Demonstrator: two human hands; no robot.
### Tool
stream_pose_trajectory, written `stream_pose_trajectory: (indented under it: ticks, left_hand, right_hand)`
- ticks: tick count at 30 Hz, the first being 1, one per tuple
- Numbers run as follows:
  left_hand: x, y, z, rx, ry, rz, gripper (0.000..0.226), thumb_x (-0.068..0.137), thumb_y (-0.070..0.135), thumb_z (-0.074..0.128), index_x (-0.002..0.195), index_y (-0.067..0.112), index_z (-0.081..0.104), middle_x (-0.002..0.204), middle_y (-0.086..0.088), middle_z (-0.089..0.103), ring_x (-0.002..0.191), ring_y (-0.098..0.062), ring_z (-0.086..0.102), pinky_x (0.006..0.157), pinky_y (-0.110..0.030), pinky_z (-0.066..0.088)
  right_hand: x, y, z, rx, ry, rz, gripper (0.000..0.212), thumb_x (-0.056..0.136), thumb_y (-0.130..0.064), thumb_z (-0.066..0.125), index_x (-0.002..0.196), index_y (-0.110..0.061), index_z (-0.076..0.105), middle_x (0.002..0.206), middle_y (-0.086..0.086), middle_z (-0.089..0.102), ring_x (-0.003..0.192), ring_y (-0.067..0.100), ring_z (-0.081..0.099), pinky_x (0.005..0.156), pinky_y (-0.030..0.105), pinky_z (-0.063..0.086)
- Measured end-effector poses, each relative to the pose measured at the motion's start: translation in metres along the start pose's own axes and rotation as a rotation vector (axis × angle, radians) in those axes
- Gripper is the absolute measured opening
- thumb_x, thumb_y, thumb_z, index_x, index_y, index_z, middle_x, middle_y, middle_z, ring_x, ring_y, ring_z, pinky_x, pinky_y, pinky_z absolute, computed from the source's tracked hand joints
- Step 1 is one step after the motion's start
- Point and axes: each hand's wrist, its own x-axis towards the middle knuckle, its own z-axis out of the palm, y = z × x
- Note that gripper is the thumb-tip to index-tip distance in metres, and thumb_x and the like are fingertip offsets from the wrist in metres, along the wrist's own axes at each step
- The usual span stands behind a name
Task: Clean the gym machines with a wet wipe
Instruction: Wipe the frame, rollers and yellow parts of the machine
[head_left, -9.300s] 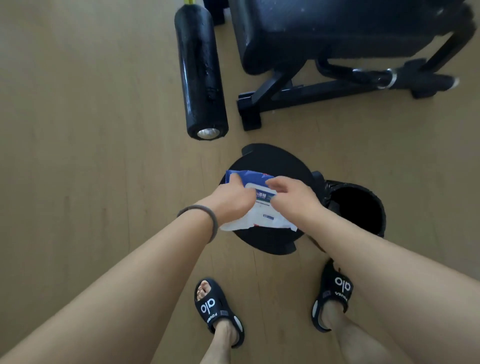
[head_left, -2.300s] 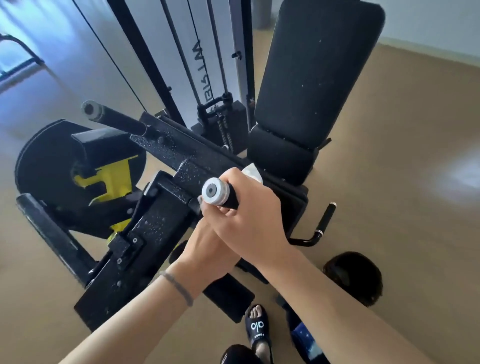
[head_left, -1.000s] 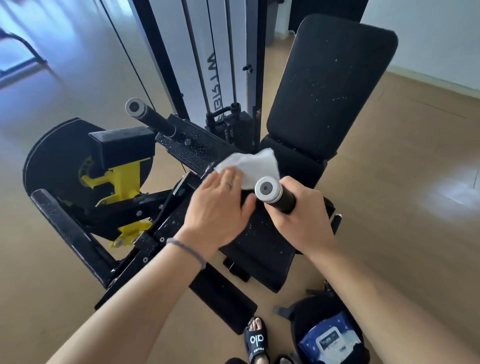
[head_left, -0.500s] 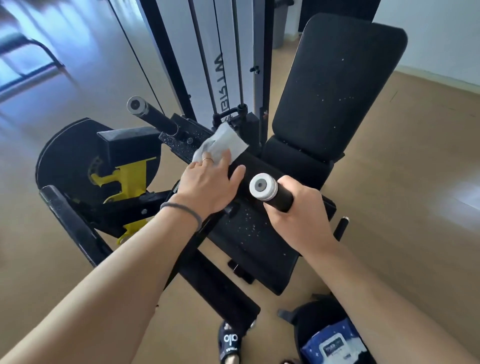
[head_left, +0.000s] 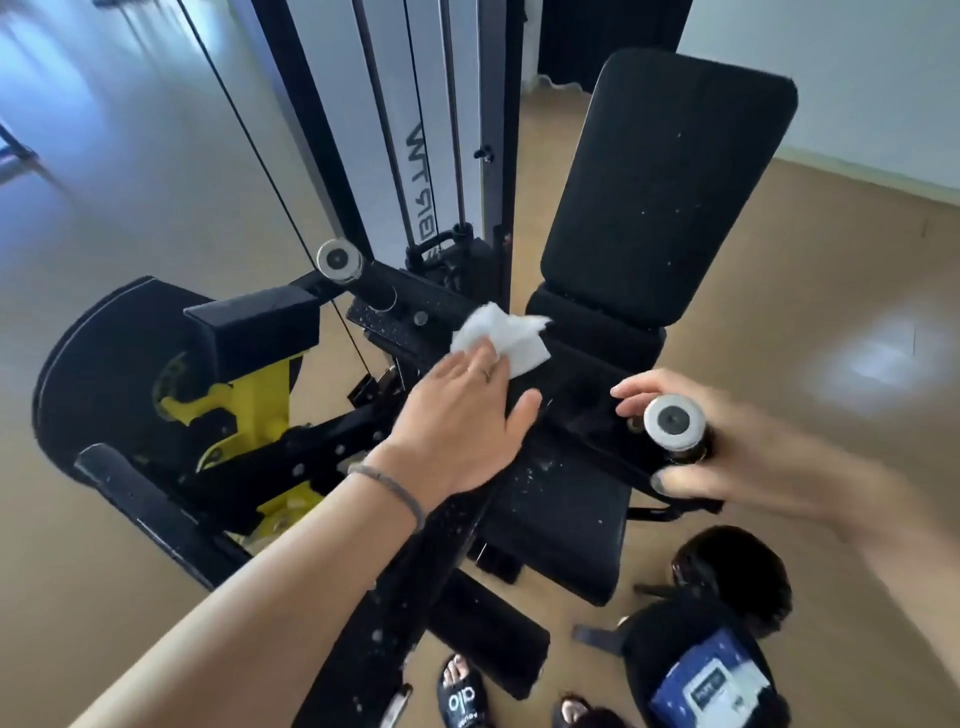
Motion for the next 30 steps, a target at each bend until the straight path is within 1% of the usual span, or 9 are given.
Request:
stream_pose_trajectory:
  ticks: [2,4,7,10,13,16,20,26,30]
  left_hand:
    - [-0.002,-0.008,0.002,-0.003,0.007,0.025,0.07,0.104,0.055,0.014,0.159,0.011,0.021,0.167,-0.012,0.015,0.155,-0.019,0.014,0.127,-0.032,0.006]
    - [0.014,-0.024,-0.001,0.006,0.036,-0.079,0.071,0.104,0.055,0.013,0.16,0.01,0.018,0.167,-0.012,0.011,0.155,-0.02,0.012,0.127,-0.033,0.006]
    - [0.026,-0.027,-0.011,-0.005,0.048,-0.12,0.072,0.104,0.054,0.012,0.16,0.009,0.015,0.167,-0.014,0.007,0.155,-0.022,0.01,0.127,-0.033,0.005]
    - [0.008,-0.01,-0.006,-0.034,0.071,0.038,0.063,0.107,0.047,0.018,0.159,0.013,0.023,0.167,-0.009,0.013,0.155,-0.016,0.012,0.124,-0.027,0.001]
    - [0.01,-0.023,0.0,-0.007,0.088,-0.068,0.062,0.107,0.045,0.017,0.16,0.014,0.018,0.168,-0.007,0.011,0.155,-0.015,0.01,0.125,-0.027,0.002]
    - [0.027,-0.033,-0.005,-0.046,0.129,-0.228,0.063,0.107,0.044,0.019,0.16,0.011,0.014,0.168,-0.008,0.006,0.155,-0.016,0.008,0.125,-0.028,0.004]
    - [0.008,-0.02,0.003,0.007,0.095,-0.085,0.064,0.105,0.045,0.015,0.159,0.012,0.025,0.166,-0.008,0.017,0.154,-0.014,0.015,0.125,-0.027,0.004]
    - [0.015,-0.043,-0.003,-0.064,0.157,-0.268,0.055,0.108,0.04,0.019,0.159,0.021,0.026,0.167,0.002,0.015,0.153,-0.006,0.013,0.117,-0.015,-0.007]
    - [0.017,-0.027,-0.005,-0.057,0.143,-0.325,0.061,0.106,0.046,0.017,0.159,0.017,0.026,0.167,-0.003,0.017,0.154,-0.011,0.014,0.124,-0.025,0.001]
  right_hand:
    - [-0.005,-0.015,-0.028,0.165,-0.2,0.02,0.079,0.077,0.017,0.067,0.131,-0.04,0.056,0.124,-0.015,0.067,0.119,0.002,0.06,0.085,0.02,0.054]
    - [0.005,-0.027,-0.047,0.388,-0.071,-0.069,0.075,0.078,0.029,0.05,0.132,-0.022,0.06,0.126,-0.002,0.07,0.125,0.008,0.06,0.093,0.018,0.051]
    - [0.051,-0.034,-0.035,0.274,0.172,-0.103,0.058,0.079,0.006,0.054,0.125,-0.026,0.065,0.122,-0.007,0.071,0.121,0.007,0.062,0.101,0.022,0.048]
    - [0.098,-0.025,0.001,-0.053,0.096,-0.059,0.04,0.103,-0.025,0.052,0.142,-0.033,0.052,0.141,-0.016,0.056,0.132,0.001,0.049,0.113,0.025,0.035]
    - [0.119,-0.021,0.012,-0.125,-0.029,-0.014,0.06,0.105,-0.049,0.038,0.159,-0.026,0.026,0.163,-0.012,0.028,0.149,0.004,0.023,0.116,0.019,0.017]
    - [0.129,-0.018,0.01,-0.139,-0.054,-0.022,0.064,0.104,-0.056,0.034,0.16,-0.026,0.025,0.165,-0.012,0.025,0.151,0.005,0.019,0.12,0.023,0.015]
    - [0.137,-0.022,0.008,-0.105,-0.056,-0.099,0.058,0.106,-0.049,0.035,0.158,-0.025,0.028,0.164,-0.011,0.029,0.15,0.003,0.022,0.121,0.023,0.015]
    - [0.139,-0.019,0.009,-0.033,-0.066,-0.069,0.062,0.102,-0.061,0.033,0.158,-0.037,0.026,0.159,-0.01,0.033,0.149,0.005,0.023,0.124,0.034,0.018]
    - [0.144,-0.023,0.01,-0.022,-0.082,-0.035,0.066,0.098,-0.067,0.031,0.158,-0.039,0.025,0.158,-0.007,0.032,0.149,0.01,0.025,0.124,0.04,0.02]
